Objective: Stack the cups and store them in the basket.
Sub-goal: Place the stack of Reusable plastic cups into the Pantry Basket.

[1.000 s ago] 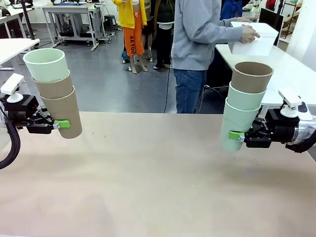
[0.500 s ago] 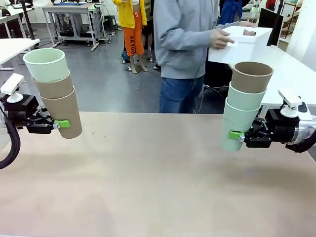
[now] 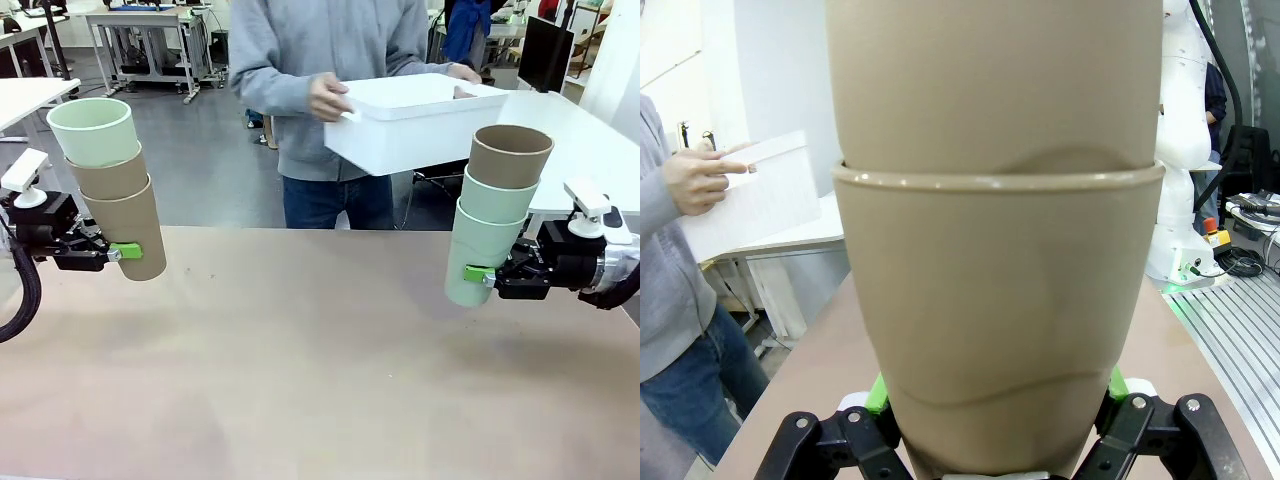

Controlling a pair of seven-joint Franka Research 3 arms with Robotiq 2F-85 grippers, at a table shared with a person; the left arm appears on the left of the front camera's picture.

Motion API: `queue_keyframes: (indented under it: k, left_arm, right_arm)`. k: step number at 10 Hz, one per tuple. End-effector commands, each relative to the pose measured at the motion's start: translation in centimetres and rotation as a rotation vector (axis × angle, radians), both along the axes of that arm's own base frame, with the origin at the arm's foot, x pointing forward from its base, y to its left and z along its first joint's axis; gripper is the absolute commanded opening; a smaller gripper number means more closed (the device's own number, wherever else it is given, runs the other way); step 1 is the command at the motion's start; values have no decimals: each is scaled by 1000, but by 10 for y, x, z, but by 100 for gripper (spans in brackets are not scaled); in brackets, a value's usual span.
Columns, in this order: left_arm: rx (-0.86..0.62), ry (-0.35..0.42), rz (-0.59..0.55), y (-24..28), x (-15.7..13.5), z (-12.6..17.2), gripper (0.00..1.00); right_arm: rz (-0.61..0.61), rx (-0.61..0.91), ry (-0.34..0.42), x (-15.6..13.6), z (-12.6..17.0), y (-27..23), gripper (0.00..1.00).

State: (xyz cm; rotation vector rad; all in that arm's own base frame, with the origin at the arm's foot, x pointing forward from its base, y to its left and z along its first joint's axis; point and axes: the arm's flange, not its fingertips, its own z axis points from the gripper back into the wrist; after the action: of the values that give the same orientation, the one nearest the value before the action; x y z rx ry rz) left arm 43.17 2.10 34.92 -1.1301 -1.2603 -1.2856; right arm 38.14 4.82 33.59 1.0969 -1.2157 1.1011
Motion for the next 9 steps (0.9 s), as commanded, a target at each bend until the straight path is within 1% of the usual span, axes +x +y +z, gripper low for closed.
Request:
queue_keyframes:
  k: [1, 9]
  left_arm:
    - [-4, -9, -4, -1, -1, 4, 84]
    - [-4, -9, -4, -1, -1, 4, 84]
  right_arm:
    - [-4, 2, -7, 1, 3, -1, 84]
    - [-4, 2, -7, 1, 3, -1, 84]
